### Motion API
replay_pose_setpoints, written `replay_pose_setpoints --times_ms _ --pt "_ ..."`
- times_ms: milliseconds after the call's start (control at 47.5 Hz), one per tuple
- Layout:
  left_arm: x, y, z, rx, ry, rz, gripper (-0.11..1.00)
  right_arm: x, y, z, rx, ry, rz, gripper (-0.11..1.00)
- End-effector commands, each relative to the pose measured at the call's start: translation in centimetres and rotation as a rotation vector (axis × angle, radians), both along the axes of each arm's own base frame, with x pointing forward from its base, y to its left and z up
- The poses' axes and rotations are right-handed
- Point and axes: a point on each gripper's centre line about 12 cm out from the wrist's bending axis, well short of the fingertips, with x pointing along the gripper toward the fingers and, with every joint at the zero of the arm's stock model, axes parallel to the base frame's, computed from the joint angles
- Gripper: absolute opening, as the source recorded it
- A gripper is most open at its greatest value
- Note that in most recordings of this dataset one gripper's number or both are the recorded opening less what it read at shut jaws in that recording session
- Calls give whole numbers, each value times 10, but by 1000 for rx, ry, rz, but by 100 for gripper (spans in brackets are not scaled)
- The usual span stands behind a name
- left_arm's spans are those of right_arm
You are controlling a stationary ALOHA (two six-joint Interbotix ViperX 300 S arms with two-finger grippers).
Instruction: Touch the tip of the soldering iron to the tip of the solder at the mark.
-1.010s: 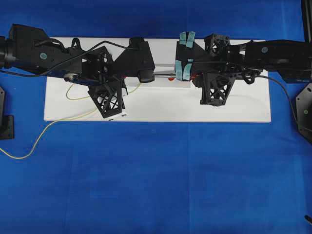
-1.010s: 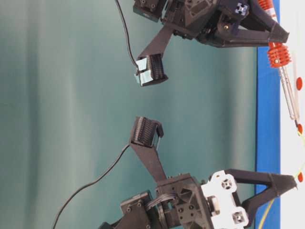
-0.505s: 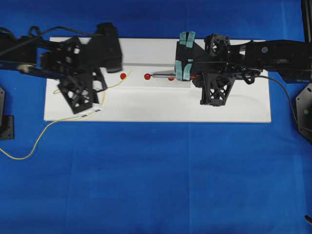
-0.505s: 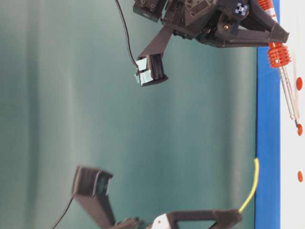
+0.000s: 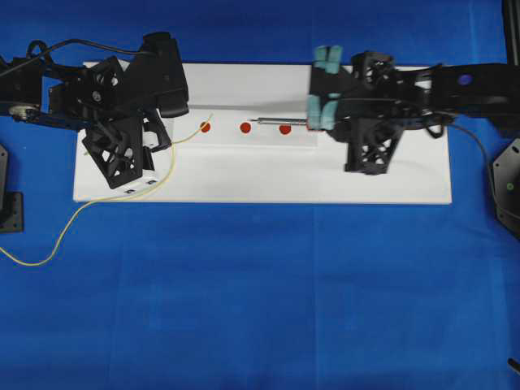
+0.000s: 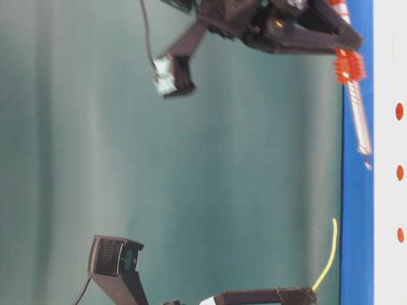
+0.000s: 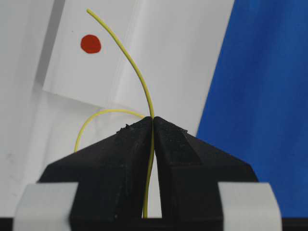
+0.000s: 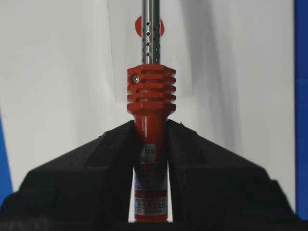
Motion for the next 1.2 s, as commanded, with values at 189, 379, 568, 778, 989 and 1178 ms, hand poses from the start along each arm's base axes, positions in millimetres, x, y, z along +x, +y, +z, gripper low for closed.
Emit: replay_pose_setpoints --times_ms 189,379,568,778,989,1178 --pt "1 1 10 3 -35 3 2 -45 7 30 -27 -113 -2 6" --pt "3 1 11 2 -54 7 2 -66 10 34 -32 -142 -5 6" --pt "9 1 14 2 -77 10 2 -68 11 32 -33 -136 -4 6" --pt "34 2 22 0 -114 9 2 -68 11 30 -31 -130 -4 6" --pt "82 6 19 4 -103 1 2 -69 10 29 -39 -122 -1 6" --pt "114 3 -4 -14 -49 5 2 -71 8 28 -53 -107 2 6"
